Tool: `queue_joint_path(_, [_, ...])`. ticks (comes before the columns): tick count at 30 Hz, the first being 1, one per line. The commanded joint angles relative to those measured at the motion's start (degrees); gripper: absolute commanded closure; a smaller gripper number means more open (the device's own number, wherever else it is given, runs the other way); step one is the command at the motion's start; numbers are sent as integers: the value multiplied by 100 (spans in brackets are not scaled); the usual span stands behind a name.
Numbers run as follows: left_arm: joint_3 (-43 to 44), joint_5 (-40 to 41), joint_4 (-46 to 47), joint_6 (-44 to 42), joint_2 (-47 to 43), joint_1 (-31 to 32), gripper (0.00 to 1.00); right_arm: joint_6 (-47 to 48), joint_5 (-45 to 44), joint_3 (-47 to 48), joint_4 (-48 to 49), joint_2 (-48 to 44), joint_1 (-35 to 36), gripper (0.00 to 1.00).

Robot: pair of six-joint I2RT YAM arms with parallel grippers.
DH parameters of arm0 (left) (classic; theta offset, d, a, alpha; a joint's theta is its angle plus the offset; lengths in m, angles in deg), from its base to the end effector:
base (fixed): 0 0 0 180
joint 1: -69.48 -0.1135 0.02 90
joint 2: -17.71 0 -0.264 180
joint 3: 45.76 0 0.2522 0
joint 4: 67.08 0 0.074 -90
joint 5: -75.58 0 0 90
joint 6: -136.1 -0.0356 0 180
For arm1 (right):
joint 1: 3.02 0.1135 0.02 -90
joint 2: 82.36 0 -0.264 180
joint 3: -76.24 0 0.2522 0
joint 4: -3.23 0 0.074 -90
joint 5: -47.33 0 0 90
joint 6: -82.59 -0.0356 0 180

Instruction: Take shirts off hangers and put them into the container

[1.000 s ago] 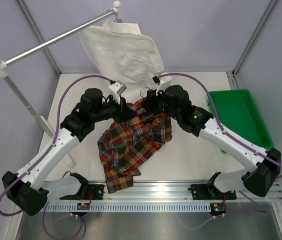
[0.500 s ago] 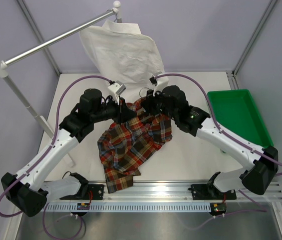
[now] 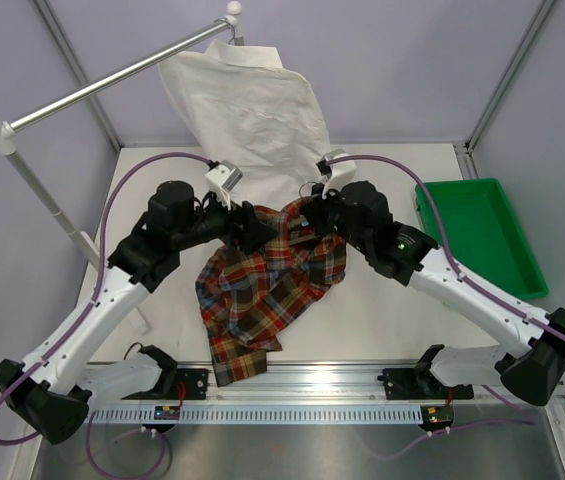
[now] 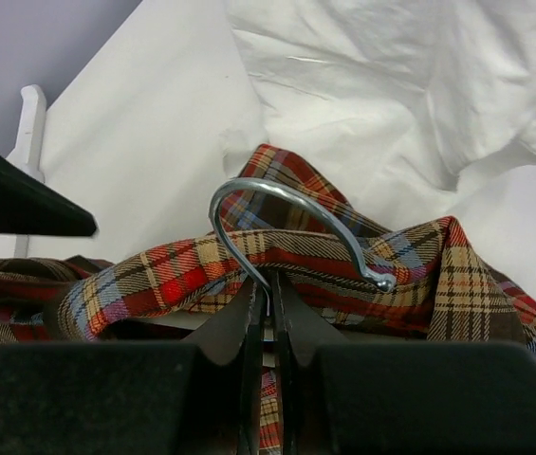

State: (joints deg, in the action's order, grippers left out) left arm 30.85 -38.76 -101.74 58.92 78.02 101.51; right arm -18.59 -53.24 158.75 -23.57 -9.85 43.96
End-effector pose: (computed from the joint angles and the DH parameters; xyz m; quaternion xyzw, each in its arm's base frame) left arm 0.1892 -0.1357 0.3801 0.2539 0.7609 -0.3762 0.4636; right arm 0.2049 0.2100 0.3776 -0.1934 0.7776 0.2239 0.5548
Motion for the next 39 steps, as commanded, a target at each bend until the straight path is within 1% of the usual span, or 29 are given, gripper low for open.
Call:
queue_joint_path(1, [306, 526, 184, 106, -344, 14, 15, 134, -769, -55, 205, -421, 39, 100])
queue_joint_path(2, [376, 701, 131, 133, -423, 14, 12, 108, -850, -63, 144, -457, 39, 100])
queue_joint_path(3, [525, 798, 26, 185, -467, 14, 6, 99, -955, -64, 100, -474, 30, 100])
queue_joint_path(4, [596, 930, -44, 282, -503, 48, 3, 81, -1156, -64, 65, -501, 39, 100])
queue_joint_path(7, [912, 1562, -334, 510, -565, 206, 1, -94, -1621, -20, -102, -510, 48, 100])
queue_joint_path(8, [983, 1912, -413, 563, -547, 277, 1, -182, -1720, 6, -207, -501, 65, 100])
queue_joint_path(9, [1044, 2054, -510, 616, -538, 364, 1, -218, -1842, 94, -278, -492, 74, 100])
queue_joint_path(10, [1123, 2256, -554, 747, -521, 626, 1, -322, -2079, 164, -470, -423, 92, 100])
queue_joint_path(11, [1168, 2737, -590, 801, -486, 777, 1, -358, -2177, 235, -559, -378, 118, 100])
queue_joint_path(12, [1220, 2959, -677, 827, -381, 952, 1, -393, -2421, 374, -647, -334, 136, 100])
queue_joint_path(13, [1291, 3240, -739, 906, -310, 1328, 1, -463, -2545, 445, -752, -247, 162, 100])
queue_joint_path(14, [1457, 3756, -818, 950, -231, 1506, 1, -481, -2634, 498, -831, -211, 180, 100])
queue_joint_path(15, [1563, 3996, -993, 985, -13, 1682, 1, -516, -2730, 603, -875, -176, 197, 100])
queue_joint_path(16, [1659, 4259, -1073, 1055, 93, 2032, 2, -595, -2775, 657, -989, -98, 206, 100])
queue_joint_path(17, [1826, 4784, -1160, 1108, 199, 2200, 2, -639, -2793, 709, -1034, -71, 206, 100])
queue_joint_path(18, [1897, 5024, -1292, 1231, 400, 2367, 3, -683, -2828, 788, -1069, -44, 215, 100])
queue_joint_path(19, [1950, 5279, -1337, 1310, 480, 2682, 5, -762, -2854, 815, -1139, -1, 206, 100])
queue_joint_path(20, [2011, 5699, -1381, 1372, 568, 2816, 7, -806, -2880, 841, -1157, 9, 215, 100])
queue_joint_path(21, [2029, 5903, -1425, 1520, 647, 2983, 8, -824, -2855, 859, -1148, 9, 215, 100])
queue_joint_path(22, [2038, 6132, -1442, 1600, 787, 3271, 10, -851, -2837, 859, -1131, 26, 206, 100])
queue_joint_path(23, [2047, 6456, -1451, 1671, 858, 3379, 14, -894, -2828, 868, -1166, 44, 215, 100])
queue_joint_path(25, [2030, 6669, -1451, 1847, 990, 3625, 16, -912, -2767, 912, -1183, 70, 215, 100])
queue_joint_path(26, [2021, 6748, -1451, 1890, 1130, 3652, 17, -938, -2749, 938, -1201, 79, 215, 100])
queue_joint_path(30, [2003, 6907, -1522, 2180, 1421, 3714, 18, -1017, -2670, 956, -1227, 44, 215, 100])
queue_joint_path(35, [1819, 7021, -1189, 2269, 1553, 3749, 20, -1123, -2591, 974, -1280, 9, 215, 100])
queue_joint_path(39, [1766, 7320, -1135, 2286, 1755, 3749, 21, -1229, -2416, 974, -1315, -53, 215, 100])
